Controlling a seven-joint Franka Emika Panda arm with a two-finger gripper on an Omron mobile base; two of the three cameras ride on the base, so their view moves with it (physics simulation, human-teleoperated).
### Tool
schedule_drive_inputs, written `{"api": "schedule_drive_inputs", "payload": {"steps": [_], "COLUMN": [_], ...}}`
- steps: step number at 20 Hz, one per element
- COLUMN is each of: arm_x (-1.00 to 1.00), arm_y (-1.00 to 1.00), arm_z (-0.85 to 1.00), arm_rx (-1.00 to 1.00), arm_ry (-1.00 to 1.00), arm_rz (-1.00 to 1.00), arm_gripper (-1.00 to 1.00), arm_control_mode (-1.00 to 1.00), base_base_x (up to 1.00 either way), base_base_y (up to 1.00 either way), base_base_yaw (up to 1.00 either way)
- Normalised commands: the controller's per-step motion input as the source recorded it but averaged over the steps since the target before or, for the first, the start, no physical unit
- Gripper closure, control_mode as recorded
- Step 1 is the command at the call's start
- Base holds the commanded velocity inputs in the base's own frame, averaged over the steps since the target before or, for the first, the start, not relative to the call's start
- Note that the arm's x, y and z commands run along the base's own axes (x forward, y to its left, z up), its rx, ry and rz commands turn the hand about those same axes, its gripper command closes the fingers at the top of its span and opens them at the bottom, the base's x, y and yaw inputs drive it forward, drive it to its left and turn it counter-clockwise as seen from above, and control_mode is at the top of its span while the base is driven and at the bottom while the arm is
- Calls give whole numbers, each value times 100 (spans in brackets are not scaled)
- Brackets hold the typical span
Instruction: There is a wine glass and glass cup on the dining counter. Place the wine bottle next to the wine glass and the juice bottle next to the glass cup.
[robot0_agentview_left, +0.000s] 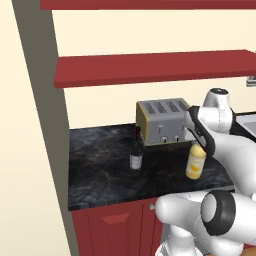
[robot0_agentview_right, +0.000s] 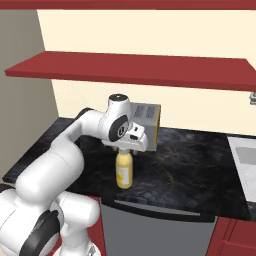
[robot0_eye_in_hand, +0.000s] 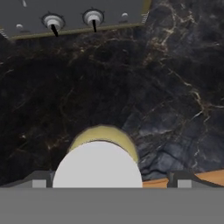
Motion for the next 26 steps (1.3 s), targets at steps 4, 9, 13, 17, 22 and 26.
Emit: {"api": "schedule_drive_inputs", "payload": {"steps": [4, 9, 13, 17, 22, 26], "arm_x": [-1, 0, -13, -25, -38, -27], "arm_y": [0, 0, 0, 3, 9, 10], "arm_z": [-11, -6, 8, 31, 35, 16], "arm_rx": [3, 4, 0, 0, -2, -2], "arm_ry": [1, 2, 0, 0, 0, 0], "arm_rz": [0, 0, 0, 0, 0, 0], "arm_gripper": [100, 100, 100, 100, 100, 100], "arm_control_mode": [-100, -100, -100, -100, -100, -100], "base_base_x": [0, 0, 0, 0, 0, 0], "base_base_y": [0, 0, 0, 0, 0, 0], "base_base_yaw": [0, 0, 0, 0, 0, 0]}}
